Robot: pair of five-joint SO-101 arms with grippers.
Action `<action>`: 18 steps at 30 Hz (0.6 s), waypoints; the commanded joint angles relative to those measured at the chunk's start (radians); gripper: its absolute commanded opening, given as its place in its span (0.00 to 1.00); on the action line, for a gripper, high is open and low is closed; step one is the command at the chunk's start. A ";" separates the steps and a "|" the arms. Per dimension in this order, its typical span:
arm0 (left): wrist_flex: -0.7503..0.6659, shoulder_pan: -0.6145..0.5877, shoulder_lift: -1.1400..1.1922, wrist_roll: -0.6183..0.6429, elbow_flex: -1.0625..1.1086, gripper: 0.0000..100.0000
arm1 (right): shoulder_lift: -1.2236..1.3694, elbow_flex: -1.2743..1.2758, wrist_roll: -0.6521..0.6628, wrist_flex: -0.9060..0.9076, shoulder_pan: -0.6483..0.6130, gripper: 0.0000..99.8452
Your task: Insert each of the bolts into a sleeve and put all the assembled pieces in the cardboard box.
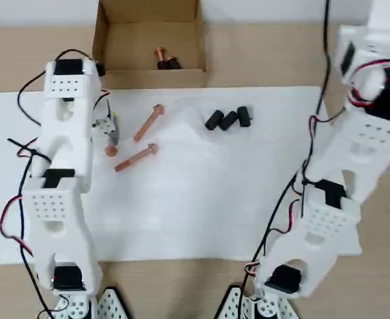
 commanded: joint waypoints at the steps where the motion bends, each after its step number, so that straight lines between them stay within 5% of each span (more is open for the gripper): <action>1: 0.009 0.069 -0.013 -0.081 -0.080 0.19 | -0.079 -0.041 0.035 0.015 0.074 0.22; 9: 0.005 0.144 -0.008 -0.440 -0.153 0.19 | -0.093 0.140 0.072 0.017 0.120 0.22; 18: -0.084 0.153 0.013 -0.522 -0.350 0.19 | -0.197 0.484 0.084 0.014 0.093 0.22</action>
